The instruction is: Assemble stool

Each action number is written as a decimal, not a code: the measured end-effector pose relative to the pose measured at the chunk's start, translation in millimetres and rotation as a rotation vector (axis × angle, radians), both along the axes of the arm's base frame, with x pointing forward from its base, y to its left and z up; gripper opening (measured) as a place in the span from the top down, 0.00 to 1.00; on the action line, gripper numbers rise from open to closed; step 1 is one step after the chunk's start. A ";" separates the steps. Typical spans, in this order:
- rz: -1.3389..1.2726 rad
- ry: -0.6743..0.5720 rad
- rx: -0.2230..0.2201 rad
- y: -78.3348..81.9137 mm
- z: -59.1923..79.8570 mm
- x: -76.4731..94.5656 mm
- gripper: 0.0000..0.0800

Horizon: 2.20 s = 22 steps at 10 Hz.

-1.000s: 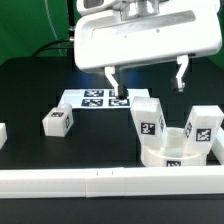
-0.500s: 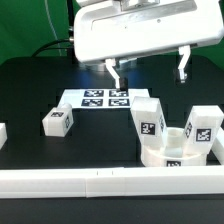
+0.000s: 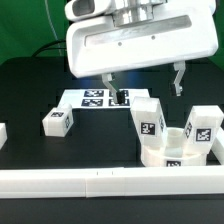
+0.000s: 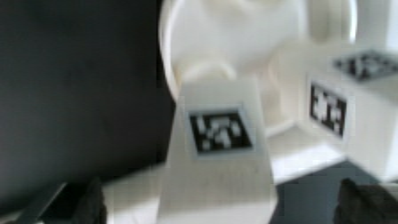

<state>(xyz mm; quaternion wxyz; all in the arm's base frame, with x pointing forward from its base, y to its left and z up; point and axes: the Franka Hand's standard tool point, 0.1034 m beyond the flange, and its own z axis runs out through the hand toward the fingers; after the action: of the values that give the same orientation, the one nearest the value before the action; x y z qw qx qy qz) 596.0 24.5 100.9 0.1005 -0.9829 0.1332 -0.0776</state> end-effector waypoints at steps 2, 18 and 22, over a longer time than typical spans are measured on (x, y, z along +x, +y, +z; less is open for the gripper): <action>0.025 0.092 0.042 2.7 1.3 -2.3 0.19; 1.237 -0.065 -0.167 0.8 -6.2 19.8 0.19; 1.411 -0.076 -0.204 -0.4 -8.9 19.4 0.19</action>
Offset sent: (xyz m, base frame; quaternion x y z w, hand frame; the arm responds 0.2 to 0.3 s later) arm 0.0000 0.0000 0.0000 0.0000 0.0000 0.0000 1.0000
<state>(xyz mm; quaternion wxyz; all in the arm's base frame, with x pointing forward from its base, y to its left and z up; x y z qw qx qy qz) 615.4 24.0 92.0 0.0390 -0.8358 -0.5462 -0.0405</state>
